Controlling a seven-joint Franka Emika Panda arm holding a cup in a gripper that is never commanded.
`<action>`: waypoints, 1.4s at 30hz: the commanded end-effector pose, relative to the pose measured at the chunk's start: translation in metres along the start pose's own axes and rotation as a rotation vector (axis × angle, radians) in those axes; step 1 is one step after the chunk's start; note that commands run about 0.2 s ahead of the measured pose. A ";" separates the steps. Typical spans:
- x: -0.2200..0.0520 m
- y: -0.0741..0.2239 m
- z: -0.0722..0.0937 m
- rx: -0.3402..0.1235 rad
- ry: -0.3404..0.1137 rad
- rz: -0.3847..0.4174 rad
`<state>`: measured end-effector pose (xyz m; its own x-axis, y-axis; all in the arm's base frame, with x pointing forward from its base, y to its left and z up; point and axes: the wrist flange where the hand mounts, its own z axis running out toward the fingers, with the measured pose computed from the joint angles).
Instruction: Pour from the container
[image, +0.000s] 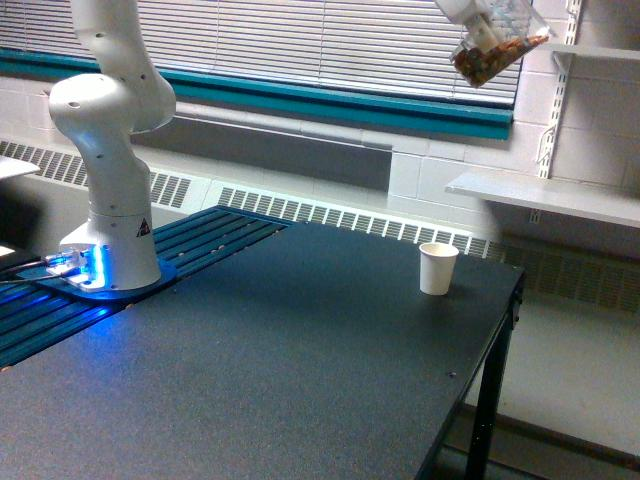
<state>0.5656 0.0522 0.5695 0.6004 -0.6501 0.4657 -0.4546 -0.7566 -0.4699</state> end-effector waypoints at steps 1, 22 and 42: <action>-0.045 -0.021 0.002 0.030 -0.027 -0.072; -0.151 -0.030 0.045 0.012 -0.134 -0.302; -0.227 0.003 0.083 -0.045 -0.237 -0.411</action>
<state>0.4896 0.1946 0.4105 0.8563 -0.2989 0.4212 -0.2031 -0.9447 -0.2575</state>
